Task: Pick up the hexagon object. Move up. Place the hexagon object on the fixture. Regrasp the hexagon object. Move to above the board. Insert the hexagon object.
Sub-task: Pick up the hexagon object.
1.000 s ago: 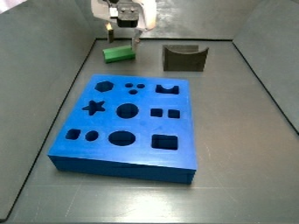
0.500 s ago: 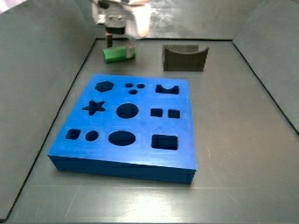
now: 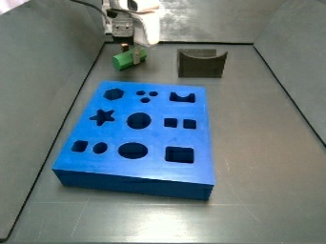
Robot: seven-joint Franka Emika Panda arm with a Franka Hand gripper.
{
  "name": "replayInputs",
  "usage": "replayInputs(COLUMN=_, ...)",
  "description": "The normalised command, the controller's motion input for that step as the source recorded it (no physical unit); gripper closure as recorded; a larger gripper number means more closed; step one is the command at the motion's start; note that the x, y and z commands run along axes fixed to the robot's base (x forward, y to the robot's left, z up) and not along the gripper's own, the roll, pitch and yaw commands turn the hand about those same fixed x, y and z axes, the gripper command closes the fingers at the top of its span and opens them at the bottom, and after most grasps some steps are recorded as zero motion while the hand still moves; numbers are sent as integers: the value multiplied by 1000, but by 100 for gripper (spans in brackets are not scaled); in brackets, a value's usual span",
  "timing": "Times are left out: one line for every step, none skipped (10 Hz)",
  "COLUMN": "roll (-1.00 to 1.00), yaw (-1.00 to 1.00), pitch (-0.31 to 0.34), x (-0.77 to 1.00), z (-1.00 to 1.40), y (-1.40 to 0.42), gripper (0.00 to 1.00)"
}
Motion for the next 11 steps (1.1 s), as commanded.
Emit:
replayInputs(roll=0, yaw=0, pitch=43, x=0, z=0, y=0, gripper=100)
replayInputs(roll=60, yaw=0, pitch=117, x=3, z=0, y=0, gripper=100)
replayInputs(roll=0, yaw=0, pitch=0, x=0, z=0, y=0, gripper=100)
replayInputs(roll=0, yaw=0, pitch=0, x=0, z=0, y=0, gripper=100)
replayInputs(roll=0, yaw=0, pitch=0, x=0, z=0, y=0, gripper=100)
replayInputs(roll=0, yaw=0, pitch=0, x=0, z=0, y=0, gripper=100)
replayInputs(roll=0, yaw=0, pitch=0, x=0, z=0, y=0, gripper=100)
replayInputs(roll=0, yaw=0, pitch=0, x=0, z=0, y=0, gripper=100)
replayInputs(roll=0, yaw=0, pitch=0, x=0, z=0, y=0, gripper=100)
replayInputs(roll=0, yaw=0, pitch=0, x=0, z=0, y=0, gripper=100)
replayInputs(roll=0, yaw=0, pitch=0, x=0, z=0, y=0, gripper=100)
